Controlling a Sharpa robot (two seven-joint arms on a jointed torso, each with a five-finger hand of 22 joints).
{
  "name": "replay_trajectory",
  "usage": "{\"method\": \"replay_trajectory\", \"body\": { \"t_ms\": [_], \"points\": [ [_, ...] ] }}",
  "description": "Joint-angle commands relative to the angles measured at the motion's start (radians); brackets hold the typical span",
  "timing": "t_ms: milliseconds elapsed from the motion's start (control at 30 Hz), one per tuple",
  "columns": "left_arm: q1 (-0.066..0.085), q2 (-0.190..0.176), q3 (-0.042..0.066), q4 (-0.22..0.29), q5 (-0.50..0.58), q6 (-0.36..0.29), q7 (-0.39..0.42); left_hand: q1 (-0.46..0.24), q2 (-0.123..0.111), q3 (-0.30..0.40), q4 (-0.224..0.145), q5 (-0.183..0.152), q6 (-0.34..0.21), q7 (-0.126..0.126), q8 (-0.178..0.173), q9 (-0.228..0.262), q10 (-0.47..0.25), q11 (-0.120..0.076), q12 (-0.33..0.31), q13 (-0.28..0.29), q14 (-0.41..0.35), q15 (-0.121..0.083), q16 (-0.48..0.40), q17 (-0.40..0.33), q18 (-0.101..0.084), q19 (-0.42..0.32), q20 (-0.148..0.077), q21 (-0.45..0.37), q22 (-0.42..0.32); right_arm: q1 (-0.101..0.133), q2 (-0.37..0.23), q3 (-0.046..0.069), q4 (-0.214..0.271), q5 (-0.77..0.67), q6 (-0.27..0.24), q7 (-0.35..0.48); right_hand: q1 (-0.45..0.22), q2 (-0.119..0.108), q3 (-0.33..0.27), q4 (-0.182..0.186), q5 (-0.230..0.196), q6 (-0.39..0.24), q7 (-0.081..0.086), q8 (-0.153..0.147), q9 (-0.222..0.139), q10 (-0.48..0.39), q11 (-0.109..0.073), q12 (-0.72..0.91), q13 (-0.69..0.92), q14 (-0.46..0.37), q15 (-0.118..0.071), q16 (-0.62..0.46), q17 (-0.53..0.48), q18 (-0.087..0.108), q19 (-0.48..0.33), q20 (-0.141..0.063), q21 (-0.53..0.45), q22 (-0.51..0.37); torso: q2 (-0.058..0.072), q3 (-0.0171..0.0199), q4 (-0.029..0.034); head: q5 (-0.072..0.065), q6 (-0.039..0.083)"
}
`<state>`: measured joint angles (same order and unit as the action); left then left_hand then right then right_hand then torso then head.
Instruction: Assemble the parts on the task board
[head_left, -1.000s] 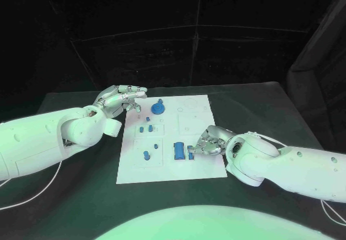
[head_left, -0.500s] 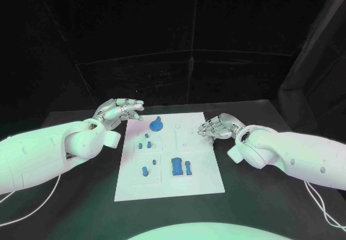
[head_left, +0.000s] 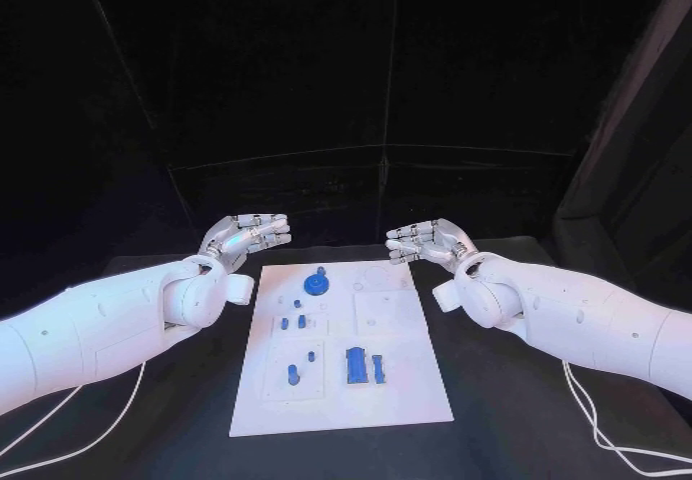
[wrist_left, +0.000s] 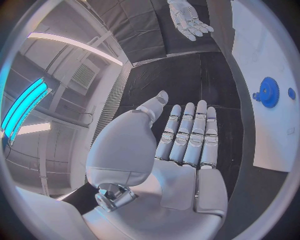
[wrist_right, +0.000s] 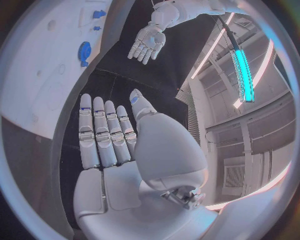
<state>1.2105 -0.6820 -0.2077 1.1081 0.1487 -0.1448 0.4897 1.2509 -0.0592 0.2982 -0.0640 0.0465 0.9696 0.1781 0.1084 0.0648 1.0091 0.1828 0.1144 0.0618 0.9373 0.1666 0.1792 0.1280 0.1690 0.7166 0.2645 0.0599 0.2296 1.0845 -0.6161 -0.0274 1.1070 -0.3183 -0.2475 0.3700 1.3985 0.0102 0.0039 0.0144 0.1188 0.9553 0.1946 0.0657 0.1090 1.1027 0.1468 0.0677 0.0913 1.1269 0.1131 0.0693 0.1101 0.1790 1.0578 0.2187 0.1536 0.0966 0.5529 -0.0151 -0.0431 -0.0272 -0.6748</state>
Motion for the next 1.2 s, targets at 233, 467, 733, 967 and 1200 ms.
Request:
{"method": "replay_trajectory", "body": {
  "t_ms": [233,467,733,967,1200],
  "points": [
    [-0.009,0.009,0.006,-0.005,0.009,-0.03,0.009,-0.46,0.059,-0.132,0.064,-0.046,-0.356,-0.068,-0.108,-0.065,-0.386,-0.06,-0.114,-0.062,-0.357,-0.055,-0.093,-0.128,-0.051,-0.321,-0.084,-0.06,-0.113,-0.001,0.011,0.003,-0.014,0.023,0.004,0.033,-0.516,-0.01,-0.004,-0.014,-0.041,-0.34,-0.071,-0.066,-0.109,-0.391,-0.054,-0.068,-0.091,-0.397,-0.043,-0.069,-0.11,-0.054,-0.371,-0.08,-0.067,-0.097,-0.003,0.0031,0.0086,0.005,0.018],
    [-0.038,-0.012,0.045,0.086,-0.022,-0.146,0.013,-0.659,0.059,-0.174,0.064,-0.046,-0.51,-0.096,-0.108,-0.065,-0.542,-0.091,-0.114,-0.062,-0.503,-0.083,-0.179,-0.128,-0.077,-0.42,-0.129,-0.06,-0.142,-0.008,-0.028,0.008,0.091,0.088,-0.112,0.059,-0.739,-0.01,-0.004,-0.014,-0.119,-0.495,-0.102,-0.066,-0.109,-0.571,-0.147,-0.068,-0.091,-0.582,-0.113,-0.069,-0.11,-0.082,-0.545,-0.115,-0.154,-0.097,-0.008,0.0128,0.0366,0.023,0.064],
    [-0.099,-0.055,0.126,0.273,-0.085,-0.384,0.022,-0.82,0.059,-0.207,0.064,-0.046,-0.635,-0.178,-0.108,-0.065,-0.67,-0.183,-0.114,-0.062,-0.622,-0.167,-0.179,-0.128,-0.088,-0.501,-0.166,-0.06,-0.23,-0.023,-0.105,0.019,0.302,0.218,-0.345,0.111,-0.918,-0.01,-0.004,-0.014,-0.119,-0.62,-0.195,-0.066,-0.109,-0.715,-0.147,-0.068,-0.091,-0.73,-0.113,-0.069,-0.11,-0.102,-0.684,-0.143,-0.154,-0.097,-0.009,0.0151,0.0431,0.027,0.075],
    [-0.144,-0.087,0.186,0.412,-0.132,-0.562,0.028,-0.931,0.059,-0.298,0.064,-0.046,-0.722,-0.178,-0.108,-0.065,-0.757,-0.183,-0.114,-0.062,-0.703,-0.167,-0.179,-0.128,-0.169,-0.555,-0.192,-0.06,-0.23,-0.032,-0.153,0.026,0.433,0.3,-0.489,0.143,-1.04,-0.01,-0.004,-0.014,-0.119,-0.705,-0.195,-0.066,-0.109,-0.814,-0.147,-0.068,-0.091,-0.831,-0.113,-0.069,-0.11,-0.179,-0.779,-0.219,-0.154,-0.097,-0.009,0.0151,0.0431,0.027,0.075],
    [-0.16,-0.098,0.208,0.462,-0.149,-0.625,0.03,-1.014,0.059,-0.298,0.064,-0.046,-0.786,-0.178,-0.108,-0.065,-0.822,-0.183,-0.114,-0.062,-0.764,-0.167,-0.179,-0.128,-0.169,-0.601,-0.264,-0.06,-0.23,-0.034,-0.164,0.027,0.463,0.318,-0.523,0.15,-1.133,-0.01,-0.004,-0.014,-0.119,-0.77,-0.195,-0.066,-0.109,-0.889,-0.147,-0.068,-0.091,-0.908,-0.113,-0.069,-0.11,-0.179,-0.851,-0.219,-0.154,-0.097,-0.009,0.0151,0.0431,0.027,0.075]
  ]
}}
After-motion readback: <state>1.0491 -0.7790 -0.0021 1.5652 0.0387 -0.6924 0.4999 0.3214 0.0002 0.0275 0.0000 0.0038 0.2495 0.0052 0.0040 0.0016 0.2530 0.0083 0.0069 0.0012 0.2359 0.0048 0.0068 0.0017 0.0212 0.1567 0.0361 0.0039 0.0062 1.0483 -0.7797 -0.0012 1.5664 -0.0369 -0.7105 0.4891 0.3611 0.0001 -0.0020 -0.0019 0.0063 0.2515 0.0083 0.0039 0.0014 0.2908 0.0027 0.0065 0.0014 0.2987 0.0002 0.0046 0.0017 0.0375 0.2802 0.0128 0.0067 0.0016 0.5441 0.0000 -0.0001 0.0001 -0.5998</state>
